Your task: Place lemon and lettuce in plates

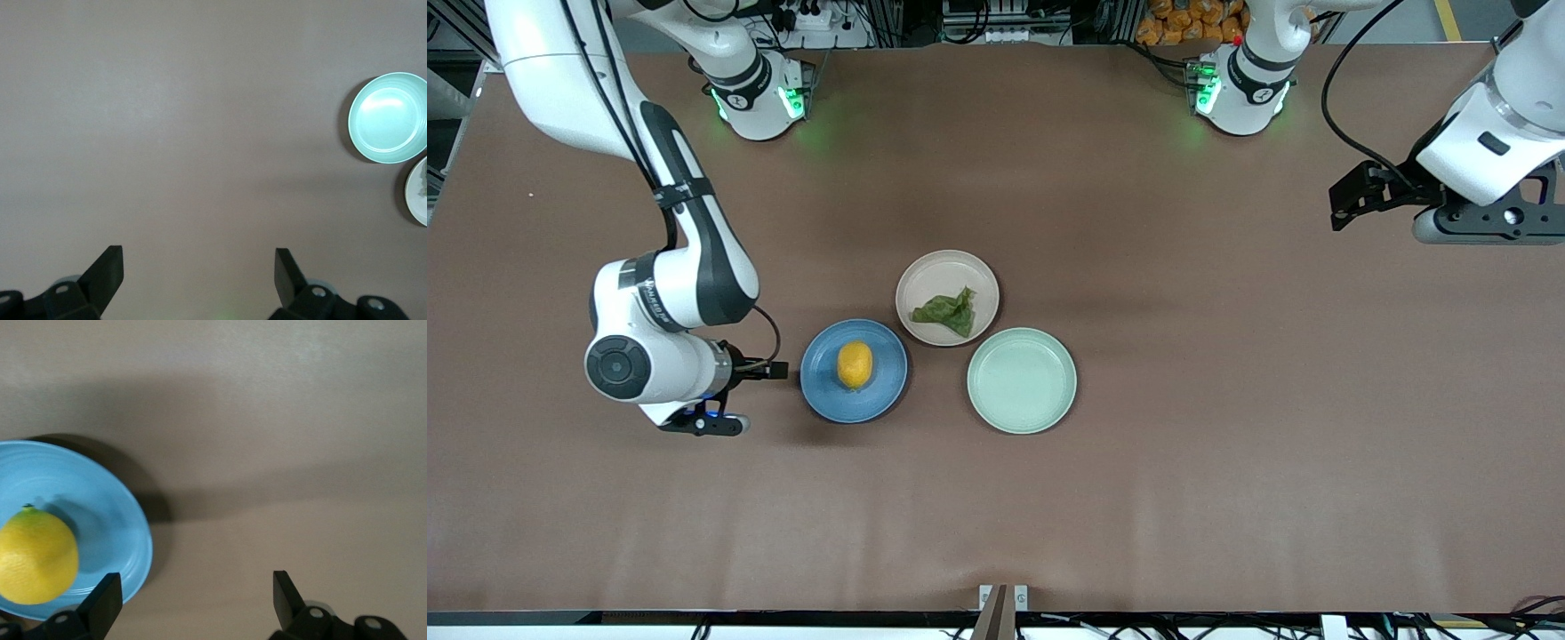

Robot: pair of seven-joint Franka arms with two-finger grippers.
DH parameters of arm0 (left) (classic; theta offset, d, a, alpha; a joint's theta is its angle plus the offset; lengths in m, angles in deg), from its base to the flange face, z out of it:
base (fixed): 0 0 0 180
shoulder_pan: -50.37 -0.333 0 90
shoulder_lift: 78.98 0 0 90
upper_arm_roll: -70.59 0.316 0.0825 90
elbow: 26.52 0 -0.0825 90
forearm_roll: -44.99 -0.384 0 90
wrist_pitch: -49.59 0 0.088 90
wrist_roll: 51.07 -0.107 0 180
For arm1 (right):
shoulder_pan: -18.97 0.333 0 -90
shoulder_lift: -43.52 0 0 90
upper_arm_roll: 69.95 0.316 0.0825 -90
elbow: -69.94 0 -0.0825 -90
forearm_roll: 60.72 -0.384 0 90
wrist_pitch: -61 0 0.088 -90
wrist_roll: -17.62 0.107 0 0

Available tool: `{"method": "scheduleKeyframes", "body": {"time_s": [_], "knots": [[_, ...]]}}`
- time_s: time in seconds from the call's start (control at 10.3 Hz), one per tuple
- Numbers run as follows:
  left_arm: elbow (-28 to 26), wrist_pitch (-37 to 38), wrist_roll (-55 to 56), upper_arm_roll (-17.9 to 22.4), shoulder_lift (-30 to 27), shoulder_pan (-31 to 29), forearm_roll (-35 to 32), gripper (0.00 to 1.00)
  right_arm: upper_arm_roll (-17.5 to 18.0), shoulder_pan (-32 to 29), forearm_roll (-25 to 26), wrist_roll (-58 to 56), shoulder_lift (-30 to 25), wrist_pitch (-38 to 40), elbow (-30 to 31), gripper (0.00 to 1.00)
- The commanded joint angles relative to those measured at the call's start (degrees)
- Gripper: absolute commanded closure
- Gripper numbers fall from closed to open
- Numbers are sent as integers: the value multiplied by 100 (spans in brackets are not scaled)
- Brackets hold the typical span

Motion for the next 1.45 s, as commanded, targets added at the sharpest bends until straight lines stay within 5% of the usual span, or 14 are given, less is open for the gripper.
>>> {"method": "scheduleKeyframes", "body": {"time_s": [0.0,0.39,0.78,1.36], "knots": [[153,141,-134,5,41,6,-37,0,67,-264,167,-215,-275,32,289,0],[161,63,-143,4,32,-3,-2,0,67,-378,219,-233,-722,-160,876,0],[161,-219,-134,-4,-12,-11,-10,0,67,-396,334,-233,-1513,-1785,2668,0],[126,-175,-169,-57,-12,59,-37,0,67,-519,342,-233,-2375,-2104,3778,0]]}}
